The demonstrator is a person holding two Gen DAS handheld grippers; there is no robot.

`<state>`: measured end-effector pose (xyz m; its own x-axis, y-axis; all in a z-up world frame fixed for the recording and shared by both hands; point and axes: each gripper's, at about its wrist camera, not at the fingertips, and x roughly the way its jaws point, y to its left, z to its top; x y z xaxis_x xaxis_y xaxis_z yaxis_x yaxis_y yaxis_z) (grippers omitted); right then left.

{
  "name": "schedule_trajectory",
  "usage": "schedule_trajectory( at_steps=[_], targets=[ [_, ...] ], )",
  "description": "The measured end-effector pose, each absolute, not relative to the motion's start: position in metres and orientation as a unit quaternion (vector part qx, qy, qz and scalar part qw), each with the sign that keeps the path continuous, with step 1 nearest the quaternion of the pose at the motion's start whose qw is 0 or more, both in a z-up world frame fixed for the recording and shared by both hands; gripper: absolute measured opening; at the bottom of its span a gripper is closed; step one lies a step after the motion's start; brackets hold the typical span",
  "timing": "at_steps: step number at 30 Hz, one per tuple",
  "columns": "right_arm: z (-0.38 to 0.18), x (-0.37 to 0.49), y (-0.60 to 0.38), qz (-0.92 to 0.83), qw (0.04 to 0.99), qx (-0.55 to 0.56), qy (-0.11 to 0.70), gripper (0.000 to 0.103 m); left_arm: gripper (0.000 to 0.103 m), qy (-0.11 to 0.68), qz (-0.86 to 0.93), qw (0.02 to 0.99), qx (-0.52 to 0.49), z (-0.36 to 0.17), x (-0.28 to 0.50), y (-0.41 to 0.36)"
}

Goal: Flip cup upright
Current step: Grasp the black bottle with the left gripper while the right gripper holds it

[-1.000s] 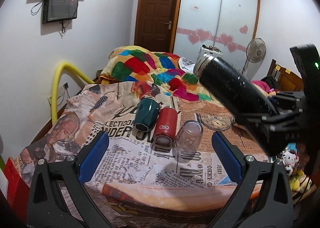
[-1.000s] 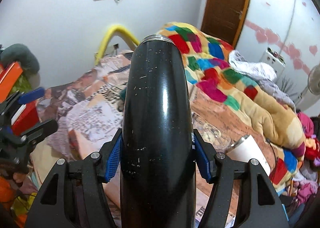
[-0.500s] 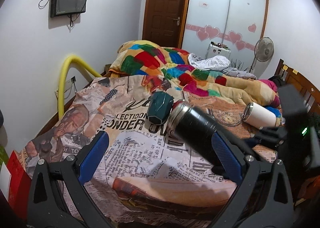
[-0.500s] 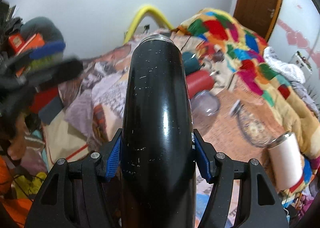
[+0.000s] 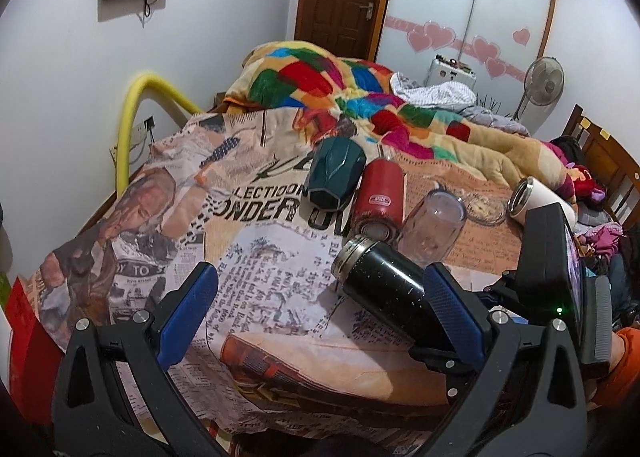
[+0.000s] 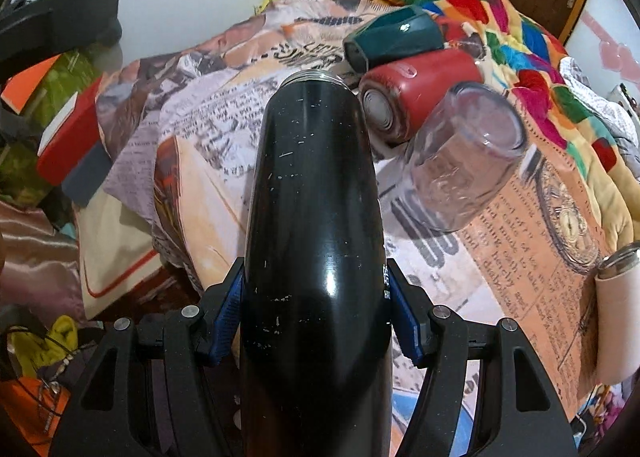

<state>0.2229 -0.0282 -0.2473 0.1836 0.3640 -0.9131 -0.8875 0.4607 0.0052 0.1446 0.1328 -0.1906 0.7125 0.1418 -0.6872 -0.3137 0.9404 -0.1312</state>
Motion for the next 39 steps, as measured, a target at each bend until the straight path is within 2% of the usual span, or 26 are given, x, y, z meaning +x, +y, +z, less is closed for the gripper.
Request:
schedule_trajectory(
  at_steps=[12,22,24,29,31,34,39],
  targets=[
    [-0.260,0.219,-0.023,0.437,0.704,-0.307,0.468,0.062,0.103,0.389,0.123,0.901,-0.144,-0.210,0.149,0.139],
    [-0.226,0.205,-0.052,0.436,0.729,-0.276,0.450,0.062,0.103,0.425,0.078,0.875,-0.217,-0.230,0.162,0.132],
    [-0.215,0.202,-0.065,0.425,0.744,-0.266,0.441,0.064,0.097,0.443,0.068,0.862,-0.237,-0.240,0.166,0.129],
    [-0.191,0.203,-0.098,0.388,0.786,-0.223,0.426,0.072,0.092,0.479,0.056,0.833,-0.272,-0.267,0.177,0.113],
    [-0.184,0.206,-0.107,0.375,0.798,-0.207,0.423,0.072,0.087,0.490,0.060,0.824,-0.277,-0.275,0.180,0.108],
    [-0.180,0.207,-0.119,0.361,0.813,-0.186,0.417,0.072,0.086,0.500,0.082,0.817,-0.276,-0.283,0.185,0.105],
    [-0.179,0.201,-0.130,0.348,0.827,-0.165,0.411,0.072,0.072,0.513,0.109,0.810,-0.262,-0.292,0.197,0.101]
  ],
)
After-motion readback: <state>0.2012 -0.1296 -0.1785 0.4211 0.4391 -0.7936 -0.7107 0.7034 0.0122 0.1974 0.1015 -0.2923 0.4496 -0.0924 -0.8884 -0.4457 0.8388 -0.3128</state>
